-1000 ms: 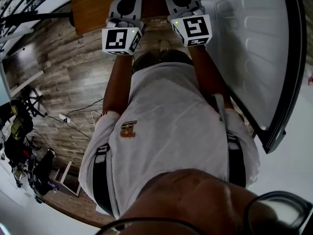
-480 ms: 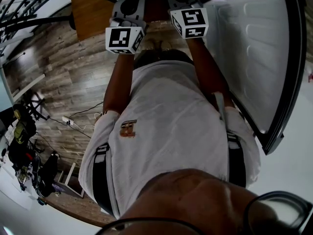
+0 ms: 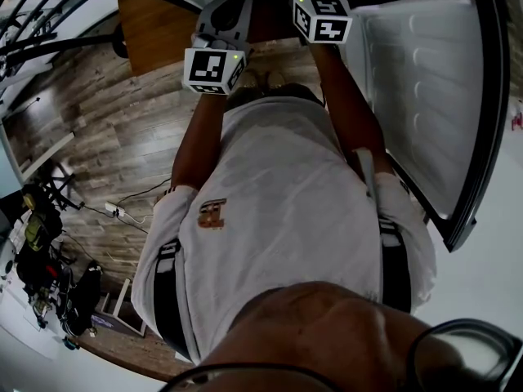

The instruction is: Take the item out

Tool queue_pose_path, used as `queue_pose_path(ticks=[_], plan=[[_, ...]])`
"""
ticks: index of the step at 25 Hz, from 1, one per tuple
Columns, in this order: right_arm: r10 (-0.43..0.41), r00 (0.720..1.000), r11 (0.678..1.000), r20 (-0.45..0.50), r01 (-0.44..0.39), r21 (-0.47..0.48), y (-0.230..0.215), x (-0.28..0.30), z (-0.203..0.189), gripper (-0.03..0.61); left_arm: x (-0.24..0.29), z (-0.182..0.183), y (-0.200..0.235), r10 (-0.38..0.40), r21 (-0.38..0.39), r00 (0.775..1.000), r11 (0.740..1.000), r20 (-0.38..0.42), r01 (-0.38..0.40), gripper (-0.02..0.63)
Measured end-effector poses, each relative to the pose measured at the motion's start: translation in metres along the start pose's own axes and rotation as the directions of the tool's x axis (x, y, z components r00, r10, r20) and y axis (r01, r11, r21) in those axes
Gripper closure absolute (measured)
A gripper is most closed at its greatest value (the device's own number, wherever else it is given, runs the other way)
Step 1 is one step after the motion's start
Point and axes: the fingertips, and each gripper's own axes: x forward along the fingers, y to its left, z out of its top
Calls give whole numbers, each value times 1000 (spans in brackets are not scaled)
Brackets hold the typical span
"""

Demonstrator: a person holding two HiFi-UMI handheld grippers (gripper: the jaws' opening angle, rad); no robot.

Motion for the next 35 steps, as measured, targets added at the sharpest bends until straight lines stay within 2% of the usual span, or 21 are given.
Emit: queue_pose_path(ticks=[1, 2, 3, 7, 15, 23, 35], plan=[[-5, 1000, 1000, -12, 5, 9, -3, 3, -1, 513, 0, 0, 0, -4, -1, 1000, 1000, -2, 4, 595], [-9, 1000, 1000, -26, 9, 18, -6, 7, -2, 444, 0, 1, 1, -7, -1, 1000, 1000, -4, 7, 595], [-13, 999, 1000, -40, 15, 27, -8, 10, -5, 434, 0, 1, 2, -10, 0, 1000, 1000, -5, 10, 595], [-52, 995, 997, -84, 57, 56, -22, 17, -16, 433, -1, 1, 0, -21, 10, 1000, 1000, -6, 21, 595], [-87, 977, 978, -196, 121, 169, -44, 32, -10, 410, 8, 20, 9, -22, 9, 999, 1000, -26, 22, 595], [-62, 968, 959, -244, 126, 255, -50, 39, -26, 410, 13, 13, 8, -37, 15, 999, 999, -37, 37, 595], [-22, 961, 943, -275, 112, 314, -40, 42, -26, 427, 10, 17, 21, -23, 10, 999, 1000, -35, 24, 595]])
